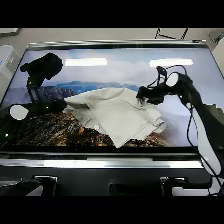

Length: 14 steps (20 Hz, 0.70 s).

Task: Fold the clothes and pants, and hang the long-sleeved shirts on hangers.

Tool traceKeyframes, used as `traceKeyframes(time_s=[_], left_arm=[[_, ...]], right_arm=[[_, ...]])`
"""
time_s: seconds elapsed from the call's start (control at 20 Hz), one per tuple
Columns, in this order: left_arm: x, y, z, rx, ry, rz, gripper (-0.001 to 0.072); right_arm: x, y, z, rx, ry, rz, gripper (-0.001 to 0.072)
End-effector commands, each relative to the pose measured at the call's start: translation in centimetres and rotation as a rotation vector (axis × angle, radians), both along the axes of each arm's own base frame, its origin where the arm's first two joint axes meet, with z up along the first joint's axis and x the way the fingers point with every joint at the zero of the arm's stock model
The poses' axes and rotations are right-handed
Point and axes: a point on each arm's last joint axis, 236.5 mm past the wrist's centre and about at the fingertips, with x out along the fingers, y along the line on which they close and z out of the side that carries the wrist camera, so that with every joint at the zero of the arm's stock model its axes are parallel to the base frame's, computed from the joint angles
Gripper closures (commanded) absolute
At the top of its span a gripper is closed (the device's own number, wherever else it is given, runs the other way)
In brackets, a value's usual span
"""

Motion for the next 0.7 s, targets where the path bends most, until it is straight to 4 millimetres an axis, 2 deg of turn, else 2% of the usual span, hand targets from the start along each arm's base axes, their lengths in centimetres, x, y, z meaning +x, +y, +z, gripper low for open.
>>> traceKeyframes(time_s=[0.0,0.1,0.15,0.2,0.35,0.45,0.5,0.65], left_arm=[[-1.0,1.0,-1.5,0.007,0.075,0.001,0.0683],[-1.5,1.8,-1.9,0.015,0.1,0.002,0.0683],[-1.6,2.1,-2.0,0.025,0.104,-0.009,0.0683],[-1.7,2.2,-2.1,0.028,0.107,-0.014,0.0683],[-1.7,2.0,-2.1,0.027,0.107,-0.018,0.0683],[-1.8,1.9,-2.1,0.026,0.107,-0.018,0.0682],[-1.8,1.9,-2.1,0.026,0.107,-0.018,0.0683],[-1.9,1.9,-2.1,0.026,0.111,-0.02,0.0683]], right_arm=[[-7.9,-3.0,2.1,0.1,0.293,0.178,0.0047],[-13.0,-6.2,1.6,0.071,0.45,0.161,0.0048],[-14.9,-7.0,0.3,0.031,0.47,0.131,0.0048],[-16.6,-6.4,-1.1,0.034,0.473,0.092,0.005],[-21.5,0.4,-5.4,0.198,0.443,0.022,0.005],[-23.2,4.3,-8.0,0.277,0.437,-0.033,0.0053],[-23.3,6.2,-8.7,0.312,0.415,-0.051,0.0067],[-21.9,10.0,-8.9,0.362,0.321,-0.081,0.0068]])
